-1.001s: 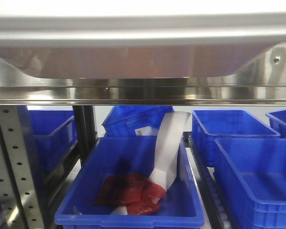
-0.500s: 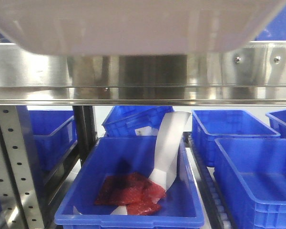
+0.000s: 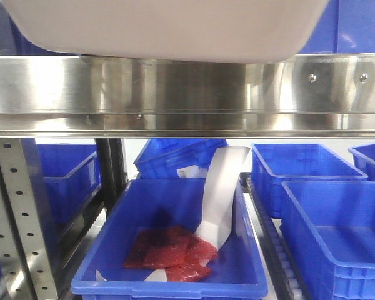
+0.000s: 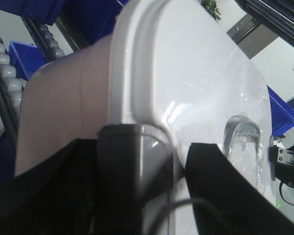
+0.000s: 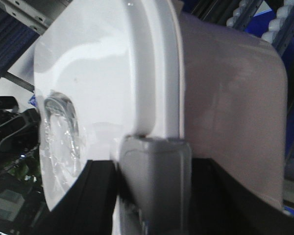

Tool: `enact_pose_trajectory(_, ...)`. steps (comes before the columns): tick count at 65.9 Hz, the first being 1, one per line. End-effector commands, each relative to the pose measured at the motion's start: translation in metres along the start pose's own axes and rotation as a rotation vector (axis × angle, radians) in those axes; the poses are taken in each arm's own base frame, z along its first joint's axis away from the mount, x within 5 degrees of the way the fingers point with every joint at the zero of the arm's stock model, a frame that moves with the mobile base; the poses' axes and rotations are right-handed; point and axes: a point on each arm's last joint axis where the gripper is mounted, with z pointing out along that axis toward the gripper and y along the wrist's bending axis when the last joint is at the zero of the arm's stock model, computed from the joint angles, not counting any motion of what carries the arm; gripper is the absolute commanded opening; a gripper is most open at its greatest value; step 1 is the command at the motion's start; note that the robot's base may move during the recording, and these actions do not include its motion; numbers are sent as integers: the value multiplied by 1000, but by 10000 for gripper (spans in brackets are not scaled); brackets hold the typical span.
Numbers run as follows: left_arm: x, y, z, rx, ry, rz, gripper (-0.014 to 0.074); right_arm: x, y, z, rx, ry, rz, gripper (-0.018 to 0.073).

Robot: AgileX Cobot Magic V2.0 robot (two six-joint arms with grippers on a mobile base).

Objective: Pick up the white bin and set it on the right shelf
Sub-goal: 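Raise the bin with both grippers above the metal shelf edge, then push the bin forward onto the upper roller shelf with both grippers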

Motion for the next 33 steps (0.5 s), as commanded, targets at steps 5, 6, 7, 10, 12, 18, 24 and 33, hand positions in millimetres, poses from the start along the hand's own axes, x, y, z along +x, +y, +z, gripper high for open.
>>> enact_pose_trajectory(5, -16, -28, 4, 229, -15, -41, 251, -18, 35, 0, -255, -31, 19, 307)
enact_pose_trajectory(6, -17, -27, 5, 229, -15, -41, 251, -21, 35, 1, -256, -33, 16, 308)
enact_pose_trajectory(7, -18, -26, 6, 229, -14, -42, 251, -22, 34, 2, -256, -34, 19, 308)
enact_pose_trajectory(10, -22, -23, 9, 229, -15, -46, 251, -28, 32, 4, -263, -43, 23, 308)
enact_pose_trajectory(12, -24, -21, 11, 229, -16, -50, 251, -32, 31, 6, -265, -47, 26, 308)
enact_pose_trajectory(18, -29, -16, 16, 227, -23, -55, 251, -41, 27, 12, -266, -56, 29, 308)
enact_pose_trajectory(24, -35, -10, 23, 231, -20, -57, 251, -48, 25, 25, -268, -51, 35, 308)
enact_pose_trajectory(33, -41, -11, 39, 255, -3, -52, 251, -53, 21, 53, -280, -19, 44, 308)
